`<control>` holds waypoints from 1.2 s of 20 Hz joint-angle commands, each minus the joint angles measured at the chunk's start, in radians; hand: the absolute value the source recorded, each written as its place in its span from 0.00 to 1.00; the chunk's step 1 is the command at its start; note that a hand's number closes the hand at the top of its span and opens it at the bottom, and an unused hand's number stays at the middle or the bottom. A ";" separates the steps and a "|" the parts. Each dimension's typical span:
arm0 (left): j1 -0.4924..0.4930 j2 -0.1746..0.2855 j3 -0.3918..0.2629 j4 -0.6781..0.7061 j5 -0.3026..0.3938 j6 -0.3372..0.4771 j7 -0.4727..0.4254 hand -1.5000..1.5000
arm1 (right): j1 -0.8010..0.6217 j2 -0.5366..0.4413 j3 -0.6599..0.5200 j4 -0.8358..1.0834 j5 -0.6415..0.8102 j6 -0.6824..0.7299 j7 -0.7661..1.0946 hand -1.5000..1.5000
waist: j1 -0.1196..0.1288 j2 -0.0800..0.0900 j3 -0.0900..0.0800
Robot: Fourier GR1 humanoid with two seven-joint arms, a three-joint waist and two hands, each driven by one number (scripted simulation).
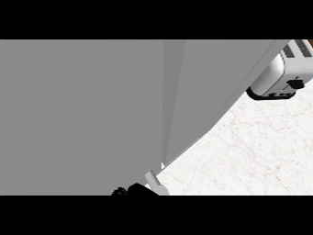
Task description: Pick up the wine, place it into the cabinet and close the cabinet
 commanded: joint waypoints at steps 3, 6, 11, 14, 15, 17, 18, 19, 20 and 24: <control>0.015 0.020 0.064 0.016 0.037 -0.068 -0.001 0.00 | -0.366 0.018 -0.106 0.288 -0.163 -0.092 -0.033 1.00 | 0.009 0.007 0.002; -0.007 0.044 0.103 -0.006 0.070 -0.061 0.038 0.00 | -0.507 0.018 -0.156 0.446 -0.245 -0.096 -0.073 1.00 | 0.019 0.012 0.002; 0.016 0.057 0.172 0.019 0.130 -0.119 0.058 0.00 | -0.673 0.018 -0.214 0.696 -0.375 -0.045 -0.185 1.00 | 0.010 0.011 0.003; -0.008 0.071 0.190 0.050 0.128 -0.143 0.052 0.00 | -0.625 0.018 -0.234 0.722 -0.592 0.143 -0.140 1.00 | 0.023 0.026 0.003; -0.034 0.084 0.198 0.054 0.137 -0.143 0.063 0.00 | -0.674 0.018 -0.213 0.752 -0.630 0.174 -0.097 1.00 | 0.041 0.032 0.001; -0.012 0.052 0.165 0.043 0.112 -0.150 0.044 0.00 | -0.687 0.018 -0.218 0.815 -0.709 0.273 -0.103 1.00 | 0.029 0.024 0.002; -0.051 0.072 0.210 0.053 0.148 -0.130 0.073 0.00 | -0.706 0.018 -0.238 0.841 -0.759 0.293 -0.092 1.00 | 0.009 0.021 0.003; 0.001 0.067 0.207 0.067 0.129 -0.165 0.057 0.00 | -0.684 0.018 -0.264 0.921 -0.759 0.351 -0.141 1.00 | 0.015 0.021 0.003; 0.006 0.066 0.226 0.042 0.157 -0.163 0.071 0.00 | -0.725 0.018 -0.284 0.971 -0.794 0.316 -0.142 1.00 | 0.015 0.016 0.003; 0.037 0.075 0.279 0.016 0.173 -0.171 0.088 0.00 | -0.769 0.018 -0.353 1.159 -0.653 0.347 -0.303 1.00 | -0.001 0.013 0.004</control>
